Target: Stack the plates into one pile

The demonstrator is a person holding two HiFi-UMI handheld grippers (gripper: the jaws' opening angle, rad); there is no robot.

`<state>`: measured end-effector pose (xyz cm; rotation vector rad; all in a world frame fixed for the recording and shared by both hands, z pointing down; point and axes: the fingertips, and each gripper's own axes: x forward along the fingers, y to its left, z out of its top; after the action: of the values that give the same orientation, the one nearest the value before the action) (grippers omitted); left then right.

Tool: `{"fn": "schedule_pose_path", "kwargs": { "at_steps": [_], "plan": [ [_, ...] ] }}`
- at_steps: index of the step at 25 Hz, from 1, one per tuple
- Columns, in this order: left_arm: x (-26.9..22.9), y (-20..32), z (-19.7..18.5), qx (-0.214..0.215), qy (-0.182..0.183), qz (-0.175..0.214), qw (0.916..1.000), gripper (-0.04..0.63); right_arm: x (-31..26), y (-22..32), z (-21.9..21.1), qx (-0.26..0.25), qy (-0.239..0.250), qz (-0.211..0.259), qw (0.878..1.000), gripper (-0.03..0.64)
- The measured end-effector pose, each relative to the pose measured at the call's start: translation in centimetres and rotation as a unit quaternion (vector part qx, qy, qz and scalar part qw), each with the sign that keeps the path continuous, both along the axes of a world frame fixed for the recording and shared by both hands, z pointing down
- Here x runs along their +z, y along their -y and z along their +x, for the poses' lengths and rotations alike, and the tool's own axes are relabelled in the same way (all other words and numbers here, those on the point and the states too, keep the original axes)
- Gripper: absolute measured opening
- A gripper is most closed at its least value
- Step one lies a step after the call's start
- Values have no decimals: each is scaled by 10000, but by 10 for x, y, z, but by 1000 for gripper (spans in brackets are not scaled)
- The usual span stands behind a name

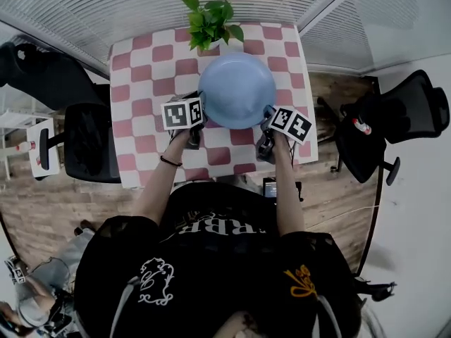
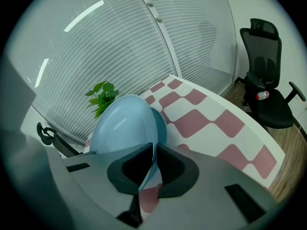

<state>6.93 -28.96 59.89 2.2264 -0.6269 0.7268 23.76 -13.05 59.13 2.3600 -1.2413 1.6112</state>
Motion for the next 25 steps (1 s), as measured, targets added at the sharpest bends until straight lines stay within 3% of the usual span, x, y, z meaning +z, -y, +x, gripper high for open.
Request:
{"fn": "schedule_pose_path", "kwargs": {
  "at_steps": [11, 15, 17, 20, 25],
  "plan": [
    [18, -13, 15, 101, 592, 37, 9982, 48, 16, 0, 23, -249, -227, -224, 9992, 34],
    [19, -12, 19, 427, 871, 430, 9944, 67, 19, 4, 27, -346, -354, -280, 9984, 34],
    [19, -16, 20, 703, 992, 676, 9903, 107, 23, 6, 26, -383, -343, -292, 9982, 35],
    [24, -26, 20, 958, 1113, 722, 9865, 210, 26, 11, 25, -464, -353, -326, 9978, 35],
    [28, -30, 16, 1076, 1346, 927, 9807, 258, 26, 15, 24, -762, -750, -382, 9935, 35]
  ]
}}
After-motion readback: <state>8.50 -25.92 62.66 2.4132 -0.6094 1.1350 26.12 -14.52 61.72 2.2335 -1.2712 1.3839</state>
